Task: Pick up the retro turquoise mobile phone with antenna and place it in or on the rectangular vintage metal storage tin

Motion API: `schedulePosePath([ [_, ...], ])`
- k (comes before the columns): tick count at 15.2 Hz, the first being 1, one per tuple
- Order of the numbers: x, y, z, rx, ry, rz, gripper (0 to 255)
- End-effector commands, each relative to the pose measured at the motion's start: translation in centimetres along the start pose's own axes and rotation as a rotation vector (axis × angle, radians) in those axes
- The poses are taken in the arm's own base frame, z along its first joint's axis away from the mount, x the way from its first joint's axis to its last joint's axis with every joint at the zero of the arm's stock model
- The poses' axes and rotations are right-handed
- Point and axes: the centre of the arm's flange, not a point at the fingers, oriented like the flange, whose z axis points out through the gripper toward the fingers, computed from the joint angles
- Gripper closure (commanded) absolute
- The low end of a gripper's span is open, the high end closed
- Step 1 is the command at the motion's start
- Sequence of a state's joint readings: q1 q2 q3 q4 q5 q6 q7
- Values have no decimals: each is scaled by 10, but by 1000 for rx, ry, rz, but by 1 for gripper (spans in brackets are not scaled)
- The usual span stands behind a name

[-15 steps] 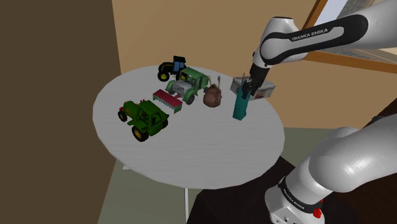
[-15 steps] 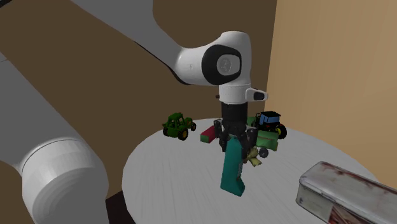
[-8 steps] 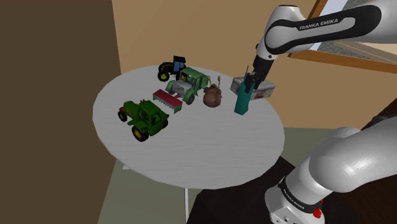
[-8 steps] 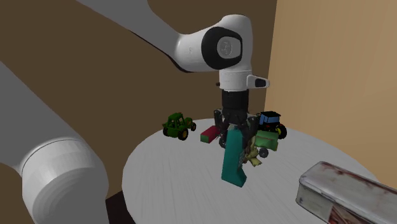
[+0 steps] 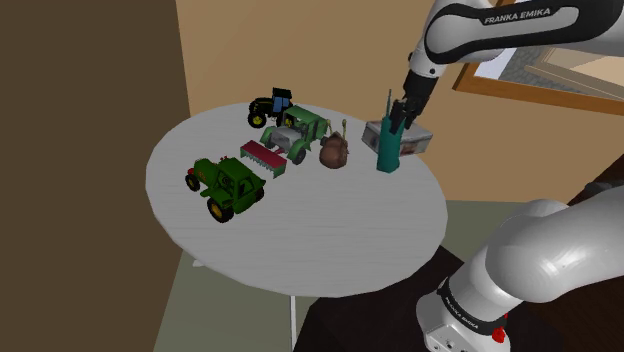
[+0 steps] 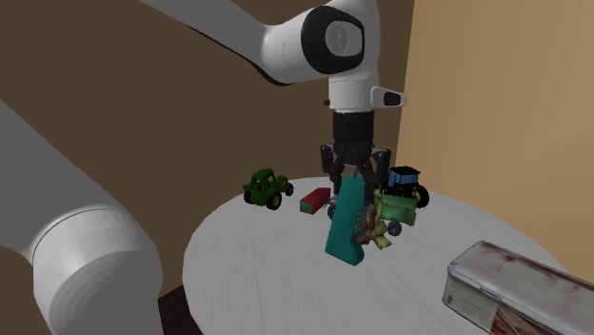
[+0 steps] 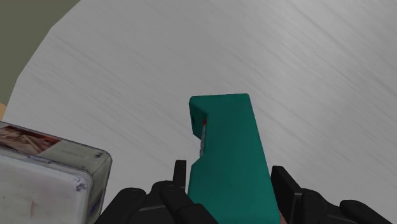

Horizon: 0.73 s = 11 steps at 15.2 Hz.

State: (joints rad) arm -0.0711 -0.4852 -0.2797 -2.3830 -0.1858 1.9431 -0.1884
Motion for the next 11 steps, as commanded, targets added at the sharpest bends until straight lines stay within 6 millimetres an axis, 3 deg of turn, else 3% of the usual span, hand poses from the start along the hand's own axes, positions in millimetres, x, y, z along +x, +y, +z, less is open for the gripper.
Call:
schedulePosePath([
  [1,0,1,-11,0,0,0,255],
  [11,2,3,-64,0,0,0,255],
])
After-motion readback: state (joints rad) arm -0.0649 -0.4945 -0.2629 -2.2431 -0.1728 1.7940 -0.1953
